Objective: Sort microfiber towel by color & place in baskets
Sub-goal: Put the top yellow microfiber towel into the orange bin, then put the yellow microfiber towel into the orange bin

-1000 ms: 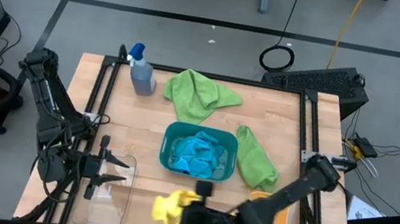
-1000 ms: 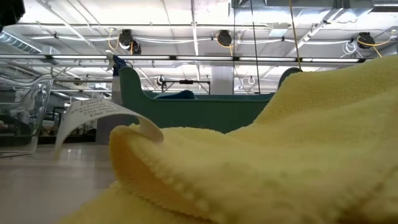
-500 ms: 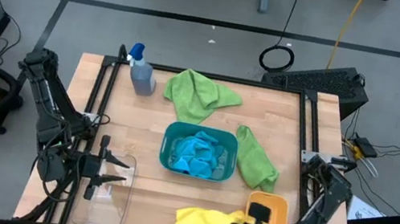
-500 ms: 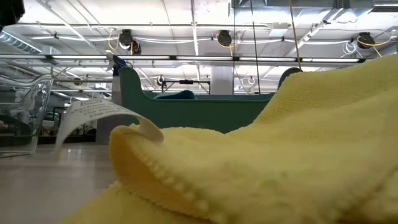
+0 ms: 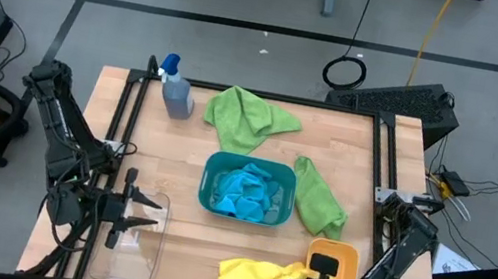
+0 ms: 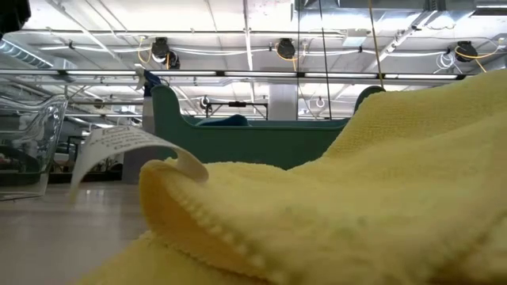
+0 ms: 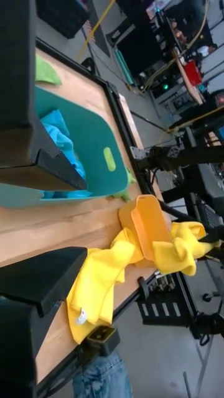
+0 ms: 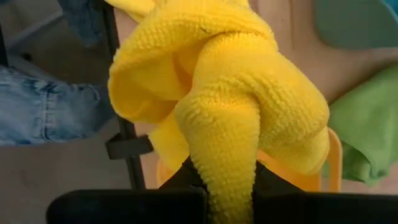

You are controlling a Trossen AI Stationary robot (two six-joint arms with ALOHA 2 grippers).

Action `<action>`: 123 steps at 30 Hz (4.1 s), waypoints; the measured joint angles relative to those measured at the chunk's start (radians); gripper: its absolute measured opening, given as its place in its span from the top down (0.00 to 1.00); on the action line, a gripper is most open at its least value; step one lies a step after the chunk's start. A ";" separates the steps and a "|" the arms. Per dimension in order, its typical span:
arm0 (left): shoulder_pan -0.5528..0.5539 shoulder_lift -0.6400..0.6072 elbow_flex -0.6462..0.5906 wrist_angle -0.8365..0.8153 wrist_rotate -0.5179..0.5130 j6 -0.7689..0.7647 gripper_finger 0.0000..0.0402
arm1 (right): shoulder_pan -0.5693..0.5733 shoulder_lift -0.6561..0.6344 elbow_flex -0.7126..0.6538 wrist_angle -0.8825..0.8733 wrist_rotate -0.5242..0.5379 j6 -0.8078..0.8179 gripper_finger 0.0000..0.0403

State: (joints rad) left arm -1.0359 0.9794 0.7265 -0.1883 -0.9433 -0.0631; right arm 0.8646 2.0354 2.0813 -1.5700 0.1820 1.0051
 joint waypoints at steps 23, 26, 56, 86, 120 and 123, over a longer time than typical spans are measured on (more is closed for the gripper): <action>0.057 0.036 0.000 0.005 0.001 -0.010 0.59 | -0.013 -0.303 -0.669 0.097 -0.211 0.495 0.96; 0.068 0.044 0.000 0.019 0.001 -0.009 0.59 | -0.029 -0.292 -0.689 0.134 -0.211 0.496 0.96; 0.101 0.048 0.000 0.023 0.059 -0.013 0.59 | -0.066 -0.198 -0.593 0.122 -0.205 0.433 0.40; 0.101 0.048 0.000 0.023 0.130 -0.036 0.59 | 0.072 -0.216 -0.815 0.400 -0.107 0.505 0.97; 0.101 0.048 0.000 0.022 0.130 -0.062 0.59 | -0.043 -0.129 -0.487 0.545 0.154 0.240 0.76; 0.101 0.048 0.000 0.022 0.129 -0.063 0.59 | -0.087 -0.101 -0.488 0.550 0.148 0.233 0.61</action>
State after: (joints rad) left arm -0.9352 1.0275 0.7265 -0.1665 -0.8139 -0.1261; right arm 0.7777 1.9341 1.5937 -1.0203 0.3298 1.2377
